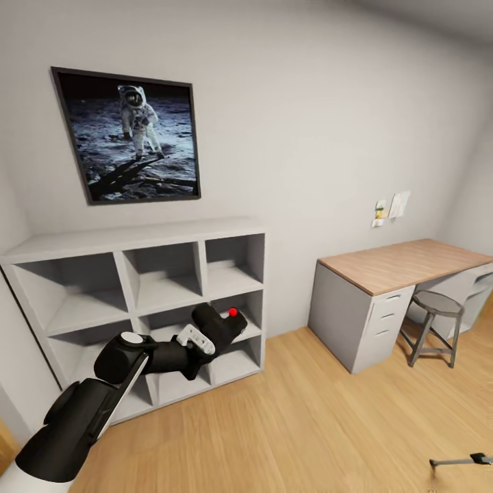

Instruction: Attach the digital camera to the camera tripod in the bedroom.

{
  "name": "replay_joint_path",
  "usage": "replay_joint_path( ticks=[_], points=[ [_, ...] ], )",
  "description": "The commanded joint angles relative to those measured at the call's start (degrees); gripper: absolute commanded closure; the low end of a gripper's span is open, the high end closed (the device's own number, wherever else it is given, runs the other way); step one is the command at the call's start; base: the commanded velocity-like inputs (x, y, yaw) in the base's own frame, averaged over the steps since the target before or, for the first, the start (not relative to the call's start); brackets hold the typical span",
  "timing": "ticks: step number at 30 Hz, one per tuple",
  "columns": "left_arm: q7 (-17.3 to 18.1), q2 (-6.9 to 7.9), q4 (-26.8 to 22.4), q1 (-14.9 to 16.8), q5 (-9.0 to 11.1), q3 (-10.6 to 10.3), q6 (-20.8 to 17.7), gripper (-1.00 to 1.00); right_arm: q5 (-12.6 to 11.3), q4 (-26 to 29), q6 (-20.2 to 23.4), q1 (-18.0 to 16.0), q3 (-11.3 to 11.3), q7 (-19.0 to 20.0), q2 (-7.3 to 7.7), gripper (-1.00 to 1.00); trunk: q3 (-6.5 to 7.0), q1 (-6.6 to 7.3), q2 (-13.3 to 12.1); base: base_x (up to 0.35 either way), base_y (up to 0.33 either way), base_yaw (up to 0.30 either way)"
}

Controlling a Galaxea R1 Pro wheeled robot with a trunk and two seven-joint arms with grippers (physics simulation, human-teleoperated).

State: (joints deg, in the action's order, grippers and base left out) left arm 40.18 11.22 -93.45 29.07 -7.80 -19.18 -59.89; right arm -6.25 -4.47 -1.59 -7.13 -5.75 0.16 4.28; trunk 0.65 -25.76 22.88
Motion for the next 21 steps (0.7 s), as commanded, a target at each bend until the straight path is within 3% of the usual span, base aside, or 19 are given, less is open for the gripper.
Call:
replay_joint_path(
  ticks=[1, 15, 21],
  points=[
    [0.52, 0.03, -0.08, 0.02, -0.55, -0.02, -0.11, 1.00, -0.60, -0.18, -0.17, -0.07, -0.49, 0.02, -0.03, -1.00, -0.02, -0.02, 0.05, 0.000, 0.000, -0.279],
    [0.53, 0.03, -0.07, 0.01, -0.55, -0.07, -0.11, 1.00, -0.58, -0.18, -0.17, -0.07, -0.49, 0.02, -0.41, -1.00, -0.02, -0.02, 0.05, 0.006, 0.000, -0.279],
    [0.52, 0.03, -0.06, 0.02, -0.55, -0.07, -0.11, 1.00, -0.60, -0.18, -0.17, -0.07, -0.49, 0.02, -0.52, -1.00, -0.02, -0.02, 0.05, 0.245, 0.098, -0.279]
  ],
)
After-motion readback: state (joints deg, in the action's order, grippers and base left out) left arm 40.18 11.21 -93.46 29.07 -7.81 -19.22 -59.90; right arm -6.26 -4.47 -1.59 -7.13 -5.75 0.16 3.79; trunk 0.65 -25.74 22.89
